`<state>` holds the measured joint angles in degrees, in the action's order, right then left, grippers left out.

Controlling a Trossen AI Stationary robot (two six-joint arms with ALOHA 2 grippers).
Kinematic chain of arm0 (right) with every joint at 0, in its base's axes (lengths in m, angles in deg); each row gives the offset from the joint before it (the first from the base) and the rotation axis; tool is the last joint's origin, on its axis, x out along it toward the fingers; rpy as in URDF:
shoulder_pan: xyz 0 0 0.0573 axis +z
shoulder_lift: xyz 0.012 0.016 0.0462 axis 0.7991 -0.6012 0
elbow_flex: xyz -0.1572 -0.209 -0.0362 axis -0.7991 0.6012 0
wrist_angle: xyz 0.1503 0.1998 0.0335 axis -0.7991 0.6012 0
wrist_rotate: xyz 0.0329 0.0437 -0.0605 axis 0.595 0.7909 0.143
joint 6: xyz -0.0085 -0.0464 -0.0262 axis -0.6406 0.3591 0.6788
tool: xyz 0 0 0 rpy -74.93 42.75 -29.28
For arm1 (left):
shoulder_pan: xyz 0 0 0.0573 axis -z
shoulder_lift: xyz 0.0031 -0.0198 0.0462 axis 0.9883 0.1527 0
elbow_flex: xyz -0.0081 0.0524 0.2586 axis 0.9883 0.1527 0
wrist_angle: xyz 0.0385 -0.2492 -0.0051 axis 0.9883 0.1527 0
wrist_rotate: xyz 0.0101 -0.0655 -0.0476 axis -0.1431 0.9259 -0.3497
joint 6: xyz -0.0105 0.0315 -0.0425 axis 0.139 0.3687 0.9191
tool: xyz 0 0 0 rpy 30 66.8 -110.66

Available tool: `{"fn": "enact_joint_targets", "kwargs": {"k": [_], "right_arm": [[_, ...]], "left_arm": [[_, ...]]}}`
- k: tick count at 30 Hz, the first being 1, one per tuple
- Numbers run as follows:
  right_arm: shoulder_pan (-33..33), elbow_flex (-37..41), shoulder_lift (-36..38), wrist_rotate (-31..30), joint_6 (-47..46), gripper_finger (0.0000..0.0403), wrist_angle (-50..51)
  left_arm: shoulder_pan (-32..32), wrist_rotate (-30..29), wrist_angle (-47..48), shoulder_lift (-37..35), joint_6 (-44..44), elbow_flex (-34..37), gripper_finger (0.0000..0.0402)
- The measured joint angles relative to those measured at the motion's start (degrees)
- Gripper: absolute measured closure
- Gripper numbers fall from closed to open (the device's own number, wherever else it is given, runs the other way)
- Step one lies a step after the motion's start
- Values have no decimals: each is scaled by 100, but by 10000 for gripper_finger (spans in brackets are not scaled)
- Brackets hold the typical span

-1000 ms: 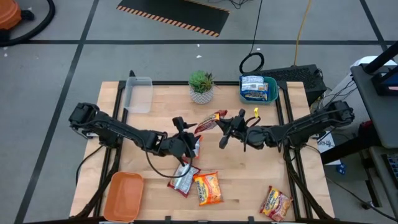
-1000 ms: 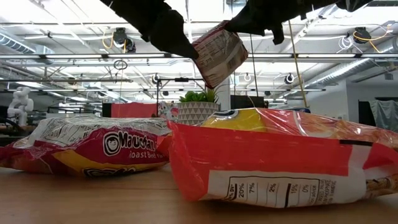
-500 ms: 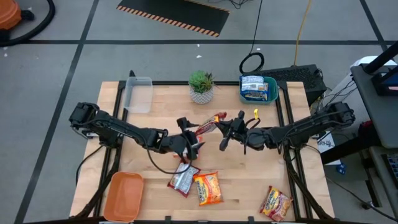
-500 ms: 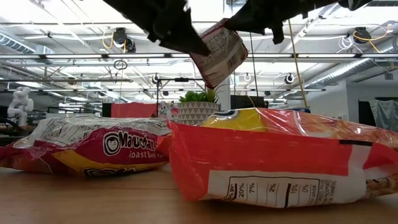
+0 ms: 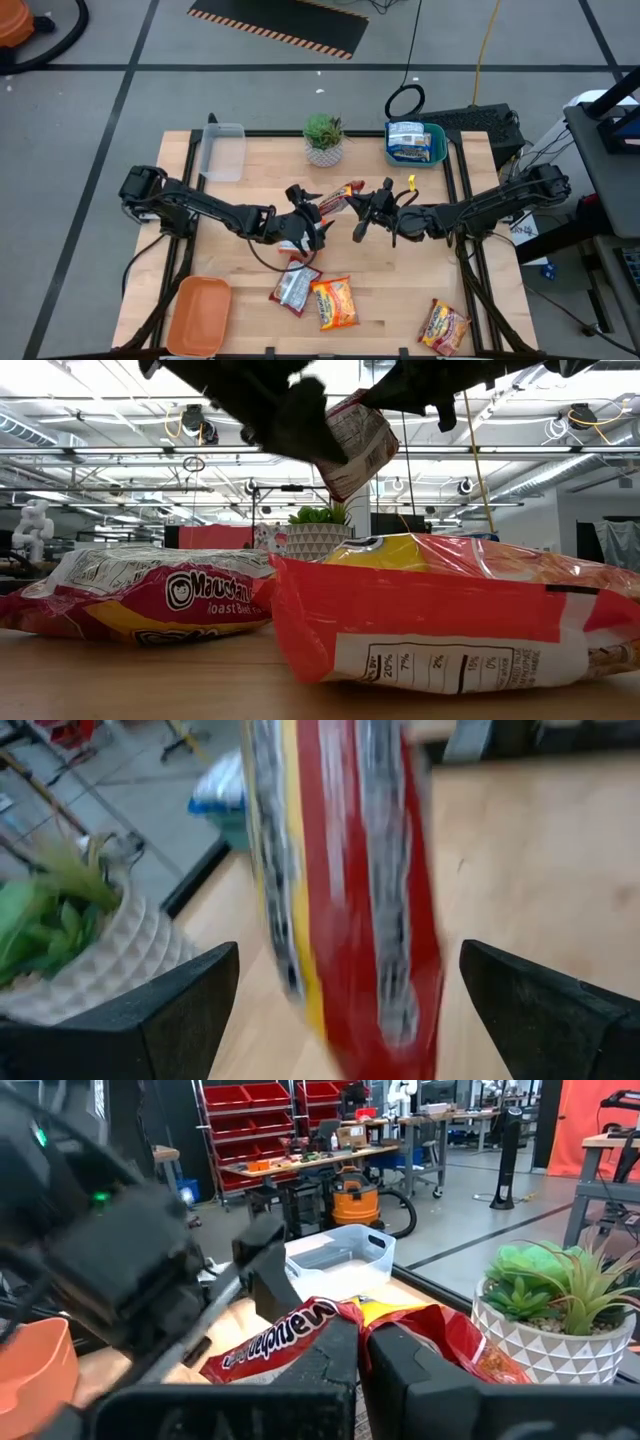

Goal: Sort Maruchan noodles
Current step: Put the top red noodle pack into the transparent bin

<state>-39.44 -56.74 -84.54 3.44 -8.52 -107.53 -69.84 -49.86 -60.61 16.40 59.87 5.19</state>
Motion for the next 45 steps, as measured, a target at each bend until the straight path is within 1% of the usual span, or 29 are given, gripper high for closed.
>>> {"fn": "enact_joint_targets", "kwargs": {"k": [4, 13, 30, 33, 38, 41, 45], "right_arm": [[-2, 0, -61, 2, -1, 403, 5], [-9, 0, -213, 7, -8, 403, 11], [-9, 0, -208, 22, 24, 403, 46], [-9, 0, -208, 35, 140, 403, 57], [-2, 0, -182, 38, 298, 398, 79], [0, 2, -150, -19, 318, 382, 35], [0, 0, 25, -22, 369, 346, 98]], "left_arm": [[9, -57, -267, 170, -224, -5, 42], [9, -116, -468, 197, -447, 6, 128], [-22, -233, -424, 193, -688, 6, 250], [-22, -251, -407, 191, -690, 6, 262], [-20, -230, -313, 189, -705, 6, 263], [-14, -189, -259, 189, -712, 6, 264], [-11, -162, -81, 189, -729, 6, 265]]}}
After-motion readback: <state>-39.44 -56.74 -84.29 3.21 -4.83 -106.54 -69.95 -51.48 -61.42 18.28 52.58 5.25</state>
